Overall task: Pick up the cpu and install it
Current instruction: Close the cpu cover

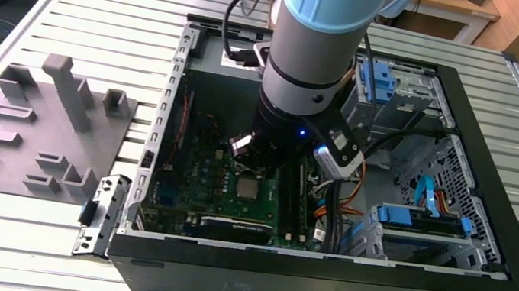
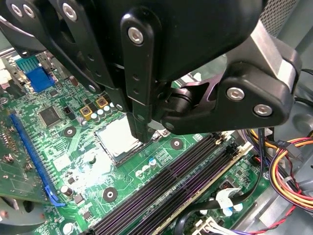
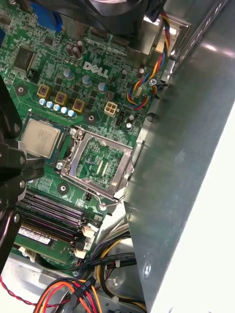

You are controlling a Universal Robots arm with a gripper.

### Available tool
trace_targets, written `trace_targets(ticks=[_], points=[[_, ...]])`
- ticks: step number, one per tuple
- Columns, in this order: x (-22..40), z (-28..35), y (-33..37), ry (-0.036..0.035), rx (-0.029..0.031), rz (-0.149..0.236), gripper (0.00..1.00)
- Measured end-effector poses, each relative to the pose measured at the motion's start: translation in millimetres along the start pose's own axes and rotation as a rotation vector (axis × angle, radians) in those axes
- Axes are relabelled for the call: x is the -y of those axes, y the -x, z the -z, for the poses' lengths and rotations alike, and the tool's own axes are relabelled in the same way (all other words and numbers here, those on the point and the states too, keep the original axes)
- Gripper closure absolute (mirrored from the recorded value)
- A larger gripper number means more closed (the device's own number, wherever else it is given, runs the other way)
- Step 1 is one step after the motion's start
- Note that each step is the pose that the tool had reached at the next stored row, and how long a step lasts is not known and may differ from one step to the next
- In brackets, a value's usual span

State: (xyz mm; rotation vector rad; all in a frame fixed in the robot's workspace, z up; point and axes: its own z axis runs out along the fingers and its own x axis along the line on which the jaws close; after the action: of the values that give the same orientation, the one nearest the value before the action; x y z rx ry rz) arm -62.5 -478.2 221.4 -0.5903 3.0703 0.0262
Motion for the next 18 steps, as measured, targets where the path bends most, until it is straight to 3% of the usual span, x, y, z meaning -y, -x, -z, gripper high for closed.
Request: trace_targets(ticks=[18], points=[[-3.6, -0.5, 3.4, 0.0, 0.0, 0.0, 0.89]])
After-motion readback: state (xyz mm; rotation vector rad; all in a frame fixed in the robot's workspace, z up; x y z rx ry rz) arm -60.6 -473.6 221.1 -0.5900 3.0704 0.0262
